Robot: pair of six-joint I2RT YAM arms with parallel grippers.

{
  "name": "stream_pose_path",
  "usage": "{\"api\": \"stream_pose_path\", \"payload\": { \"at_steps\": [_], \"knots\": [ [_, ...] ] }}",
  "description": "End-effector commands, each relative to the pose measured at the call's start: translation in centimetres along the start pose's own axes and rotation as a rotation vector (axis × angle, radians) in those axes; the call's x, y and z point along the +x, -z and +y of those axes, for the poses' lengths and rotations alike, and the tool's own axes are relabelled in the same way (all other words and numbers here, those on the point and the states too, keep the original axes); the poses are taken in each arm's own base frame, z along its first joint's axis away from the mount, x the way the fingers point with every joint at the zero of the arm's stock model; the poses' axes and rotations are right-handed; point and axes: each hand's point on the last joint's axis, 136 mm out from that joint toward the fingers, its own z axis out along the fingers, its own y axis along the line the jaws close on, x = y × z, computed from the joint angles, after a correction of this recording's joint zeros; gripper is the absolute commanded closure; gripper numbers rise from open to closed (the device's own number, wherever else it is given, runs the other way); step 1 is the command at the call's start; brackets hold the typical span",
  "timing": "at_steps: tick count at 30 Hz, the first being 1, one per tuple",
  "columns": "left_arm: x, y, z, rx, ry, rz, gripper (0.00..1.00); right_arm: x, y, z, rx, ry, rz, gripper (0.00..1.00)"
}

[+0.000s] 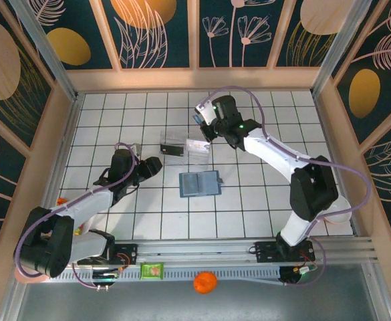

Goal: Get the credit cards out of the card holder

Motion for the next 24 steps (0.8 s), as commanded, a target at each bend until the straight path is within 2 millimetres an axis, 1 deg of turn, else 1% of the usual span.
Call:
{"api": "stream_pose_path", "payload": {
  "at_steps": [1,2,4,7,9,11,16,20,24],
  "knots": [
    [0.1,0.2,-0.6,0.037,-0.016,0.002,0.47,3.3,1.4,5.3,-0.149,0.127,0.146,1.0],
    [0.1,0.1,-0.5,0.038,-0.011,0.002,0.47,4.1,1.3,6.6,-0.167,0.15,0.174,1.0],
    [0.4,0.0,-0.5,0.051,-0.006,0.01,0.47,5.4,1.1,8.0,-0.169,0.194,0.221,1.0],
    [0.8,-0.4,-0.3,0.057,-0.002,0.025,0.47,6.8,0.4,8.7,-0.144,0.259,0.286,1.0],
    [1.0,-0.6,-0.2,0.059,-0.003,0.034,0.48,7.0,0.2,9.3,-0.158,0.279,0.305,1.0],
    [1.2,-0.7,-0.2,0.061,-0.006,0.041,0.47,7.1,0.1,9.4,-0.131,0.316,0.318,1.0],
    [1.3,-0.9,-0.1,0.064,-0.007,0.047,0.47,8.1,-0.5,10.7,-0.146,0.381,0.349,1.0],
    [1.4,-1.1,0.0,0.066,-0.008,0.052,0.47,8.4,-1.2,10.4,-0.114,0.429,0.368,1.0],
    [1.5,-1.2,0.1,0.065,-0.008,0.055,0.47,7.9,-1.7,9.9,-0.056,0.482,0.355,1.0]
  ]
}}
